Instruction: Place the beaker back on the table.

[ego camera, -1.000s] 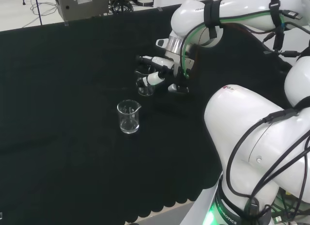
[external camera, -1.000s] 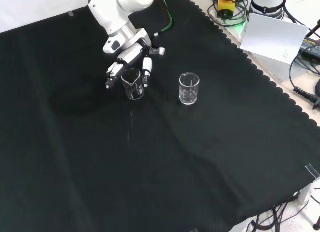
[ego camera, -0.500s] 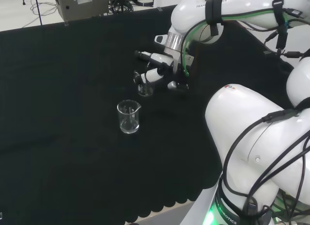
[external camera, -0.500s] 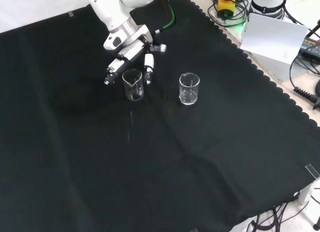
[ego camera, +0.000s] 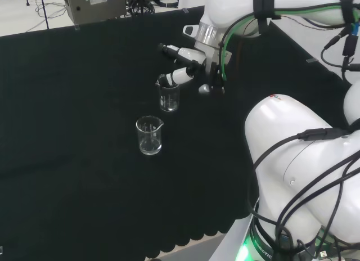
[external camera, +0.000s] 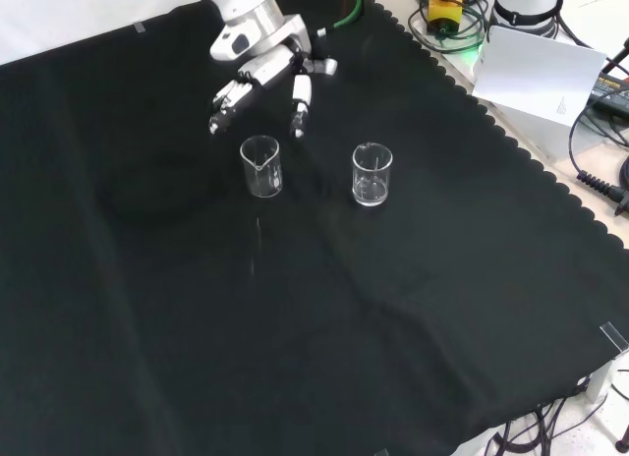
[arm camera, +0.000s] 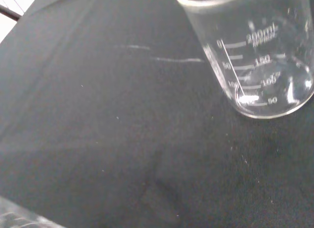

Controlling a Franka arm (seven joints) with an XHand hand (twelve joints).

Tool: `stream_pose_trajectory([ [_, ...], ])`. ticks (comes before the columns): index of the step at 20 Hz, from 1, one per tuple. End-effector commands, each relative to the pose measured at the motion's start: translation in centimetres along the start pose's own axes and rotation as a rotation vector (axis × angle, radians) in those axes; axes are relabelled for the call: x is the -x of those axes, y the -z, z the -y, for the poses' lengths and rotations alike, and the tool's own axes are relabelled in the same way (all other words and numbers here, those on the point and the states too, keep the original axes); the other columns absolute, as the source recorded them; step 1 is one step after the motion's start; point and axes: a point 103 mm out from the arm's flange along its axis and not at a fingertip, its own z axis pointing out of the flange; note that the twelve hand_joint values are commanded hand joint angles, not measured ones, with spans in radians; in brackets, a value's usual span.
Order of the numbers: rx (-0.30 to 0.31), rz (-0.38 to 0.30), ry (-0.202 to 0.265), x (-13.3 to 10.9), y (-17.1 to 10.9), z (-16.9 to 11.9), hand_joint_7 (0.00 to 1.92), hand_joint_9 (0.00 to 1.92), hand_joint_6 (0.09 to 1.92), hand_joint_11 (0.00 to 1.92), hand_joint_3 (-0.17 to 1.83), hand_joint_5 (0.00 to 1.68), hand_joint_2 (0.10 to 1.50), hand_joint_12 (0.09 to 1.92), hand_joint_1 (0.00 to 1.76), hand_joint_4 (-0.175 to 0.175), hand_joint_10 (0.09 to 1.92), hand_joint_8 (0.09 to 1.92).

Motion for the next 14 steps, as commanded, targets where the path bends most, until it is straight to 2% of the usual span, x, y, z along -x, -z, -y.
stream_pose_trajectory([
  [1, 0.015, 0.095, -0.032, -2.7, 3.6, 4.8, 0.11, 0.26, 0.09, 0.0, -0.17, 0.11, 0.91, 1.22, 0.65, -0.008, 0.15, 0.09],
  [4, 0.036, 0.148, -0.045, -3.9, 4.9, 6.6, 0.06, 0.11, 0.09, 0.0, -0.15, 0.14, 0.9, 1.24, 0.65, -0.013, 0.56, 0.27],
  [6, 0.042, 0.181, -0.057, -4.6, 5.5, 7.6, 0.02, 0.07, 0.09, 0.0, -0.15, 0.17, 0.91, 1.26, 0.66, -0.017, 0.72, 0.43],
  [9, 0.038, 0.222, -0.08, -5.5, 6.4, 8.9, 0.0, 0.07, 0.09, 0.0, -0.16, 0.19, 0.92, 1.28, 0.68, -0.022, 0.77, 0.55],
  [14, 0.026, 0.269, -0.105, -6.7, 7.4, 10.4, 0.0, 0.09, 0.09, 0.0, -0.17, 0.22, 0.94, 1.29, 0.71, -0.029, 0.77, 0.61],
])
